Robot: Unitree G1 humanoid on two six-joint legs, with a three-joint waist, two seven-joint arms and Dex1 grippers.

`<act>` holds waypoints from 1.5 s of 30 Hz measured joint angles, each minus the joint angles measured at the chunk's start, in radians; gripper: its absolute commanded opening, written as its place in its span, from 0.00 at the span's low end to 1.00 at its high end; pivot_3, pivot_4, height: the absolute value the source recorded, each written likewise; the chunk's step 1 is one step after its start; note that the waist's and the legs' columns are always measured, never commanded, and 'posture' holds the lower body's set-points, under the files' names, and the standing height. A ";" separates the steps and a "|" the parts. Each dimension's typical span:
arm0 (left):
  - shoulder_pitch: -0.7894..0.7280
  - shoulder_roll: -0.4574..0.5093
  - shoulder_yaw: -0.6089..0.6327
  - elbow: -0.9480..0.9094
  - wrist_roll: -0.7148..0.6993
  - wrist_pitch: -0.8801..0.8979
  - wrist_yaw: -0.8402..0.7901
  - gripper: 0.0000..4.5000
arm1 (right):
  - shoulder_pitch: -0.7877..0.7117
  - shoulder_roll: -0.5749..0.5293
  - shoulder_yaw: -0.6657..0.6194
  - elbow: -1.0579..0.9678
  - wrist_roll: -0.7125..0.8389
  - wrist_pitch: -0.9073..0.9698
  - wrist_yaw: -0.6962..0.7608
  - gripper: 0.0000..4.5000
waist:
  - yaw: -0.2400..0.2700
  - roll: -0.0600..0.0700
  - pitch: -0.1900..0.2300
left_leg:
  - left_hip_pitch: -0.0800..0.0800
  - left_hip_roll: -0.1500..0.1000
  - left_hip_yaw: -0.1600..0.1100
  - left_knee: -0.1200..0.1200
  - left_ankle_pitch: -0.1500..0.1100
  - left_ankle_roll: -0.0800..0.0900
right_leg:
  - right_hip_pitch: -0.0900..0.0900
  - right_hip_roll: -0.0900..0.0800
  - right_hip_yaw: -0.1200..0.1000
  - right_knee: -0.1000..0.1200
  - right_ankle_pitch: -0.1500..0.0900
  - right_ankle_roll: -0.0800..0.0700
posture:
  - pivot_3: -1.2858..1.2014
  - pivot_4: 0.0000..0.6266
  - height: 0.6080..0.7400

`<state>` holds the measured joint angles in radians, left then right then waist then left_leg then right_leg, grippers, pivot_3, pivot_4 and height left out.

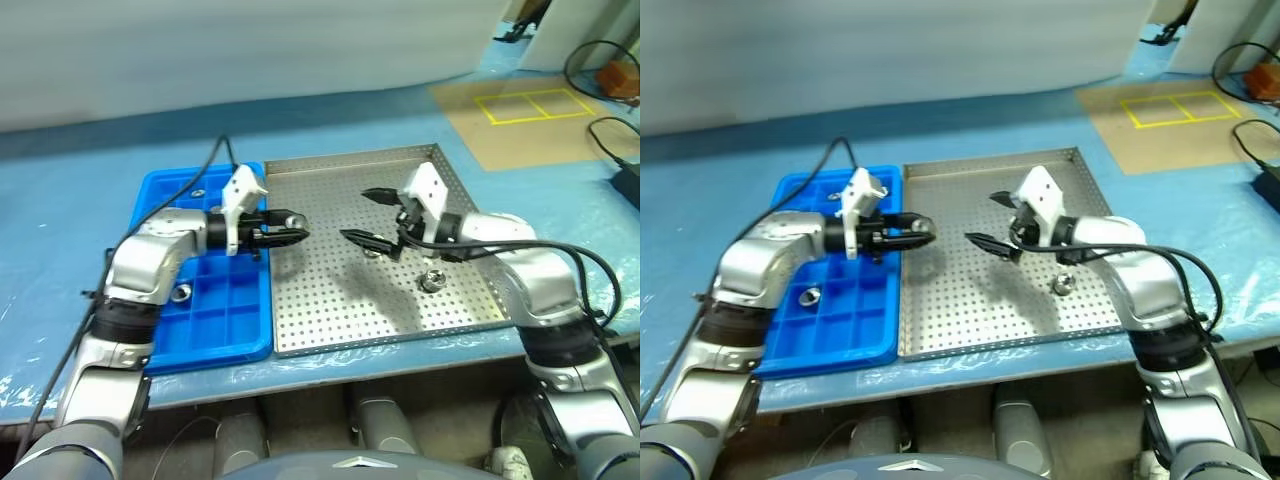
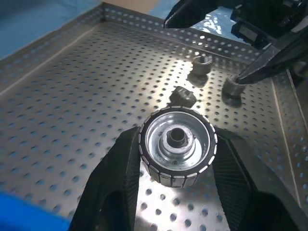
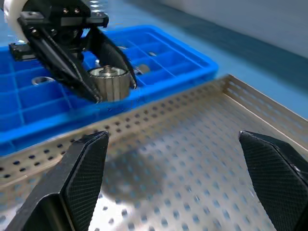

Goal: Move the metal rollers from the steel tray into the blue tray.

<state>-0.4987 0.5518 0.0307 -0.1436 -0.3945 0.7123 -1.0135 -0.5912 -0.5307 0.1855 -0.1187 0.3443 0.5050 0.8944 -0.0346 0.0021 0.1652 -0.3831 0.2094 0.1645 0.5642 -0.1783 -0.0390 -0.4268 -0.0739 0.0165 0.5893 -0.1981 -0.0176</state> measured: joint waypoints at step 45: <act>0.840 -0.064 0.409 -0.498 -0.121 -0.017 0.506 0.58 | -0.248 0.304 0.190 0.510 -0.171 -0.333 0.371 1.00 | 0.219 -0.003 0.001 | -0.003 0.014 -0.007 -0.005 0.007 -0.011 | 0.003 0.001 -0.023 0.004 -0.005 -0.006 | 0.69 0.24 1.00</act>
<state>0.3409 0.4880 0.4400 -0.6414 -0.5159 0.6949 -0.5079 -0.8388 -0.2267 0.3752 0.3911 0.1731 0.1718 1.2654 0.1840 -0.0013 0.1665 -0.3863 0.2230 0.1577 0.5588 -0.1714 -0.0504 -0.4242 -0.0728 -0.0061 0.5930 -0.2029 -0.0235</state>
